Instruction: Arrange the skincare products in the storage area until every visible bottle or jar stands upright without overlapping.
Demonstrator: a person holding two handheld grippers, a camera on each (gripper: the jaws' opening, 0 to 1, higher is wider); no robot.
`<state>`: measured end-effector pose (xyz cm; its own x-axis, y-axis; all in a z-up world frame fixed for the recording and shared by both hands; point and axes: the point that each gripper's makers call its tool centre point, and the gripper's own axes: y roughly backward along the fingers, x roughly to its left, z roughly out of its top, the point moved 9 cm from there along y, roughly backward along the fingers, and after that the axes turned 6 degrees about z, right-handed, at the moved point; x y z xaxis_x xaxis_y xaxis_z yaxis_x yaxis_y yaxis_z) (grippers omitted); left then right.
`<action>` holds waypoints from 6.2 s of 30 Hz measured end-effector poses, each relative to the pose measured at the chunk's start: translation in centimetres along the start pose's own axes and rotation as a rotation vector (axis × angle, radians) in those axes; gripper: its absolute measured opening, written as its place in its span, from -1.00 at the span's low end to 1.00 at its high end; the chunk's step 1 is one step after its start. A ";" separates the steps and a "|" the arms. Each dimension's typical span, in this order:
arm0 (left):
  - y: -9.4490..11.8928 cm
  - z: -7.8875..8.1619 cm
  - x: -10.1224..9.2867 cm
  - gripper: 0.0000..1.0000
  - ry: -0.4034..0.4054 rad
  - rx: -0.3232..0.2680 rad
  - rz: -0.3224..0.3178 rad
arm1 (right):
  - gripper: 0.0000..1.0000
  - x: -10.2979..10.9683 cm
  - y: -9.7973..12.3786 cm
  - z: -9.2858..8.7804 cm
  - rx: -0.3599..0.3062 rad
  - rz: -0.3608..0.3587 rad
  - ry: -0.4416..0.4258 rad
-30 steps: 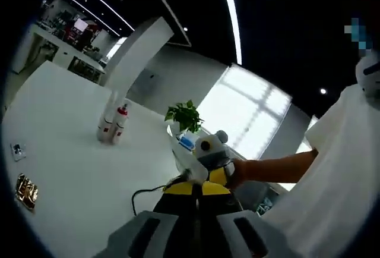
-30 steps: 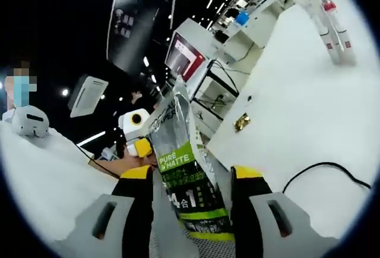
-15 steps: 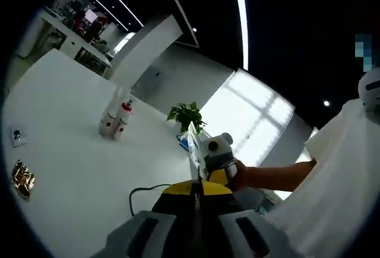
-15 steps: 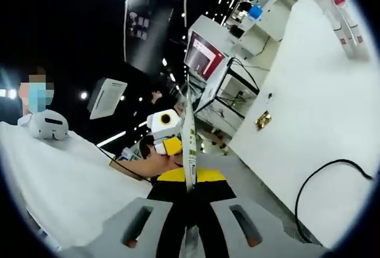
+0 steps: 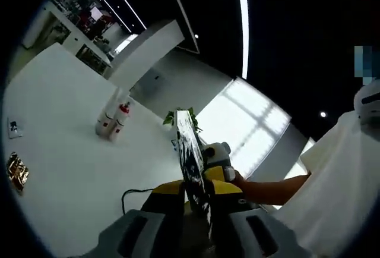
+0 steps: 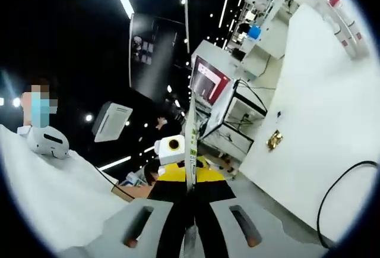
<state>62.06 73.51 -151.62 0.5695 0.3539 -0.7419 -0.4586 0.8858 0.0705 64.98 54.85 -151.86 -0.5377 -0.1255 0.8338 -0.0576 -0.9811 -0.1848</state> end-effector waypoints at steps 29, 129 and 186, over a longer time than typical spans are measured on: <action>0.4 0.1 0.2 -0.98 0.119 0.038 -0.065 | -0.99 0.2 0.4 0.4 -0.057 0.021 -0.032; -1.5 3.7 1.6 -1.00 0.166 0.003 -0.094 | -0.40 0.8 -1.0 4.1 -0.037 -0.221 0.432; -3.8 11.0 7.6 -0.99 0.161 -0.003 0.076 | -0.13 -1.8 1.3 0.4 0.150 -0.825 0.929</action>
<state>75.63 76.15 -150.18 0.4166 0.3667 -0.8319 -0.4985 0.8574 0.1282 66.18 53.73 -153.43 -0.7804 0.6250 -0.0201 -0.5953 -0.7327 0.3297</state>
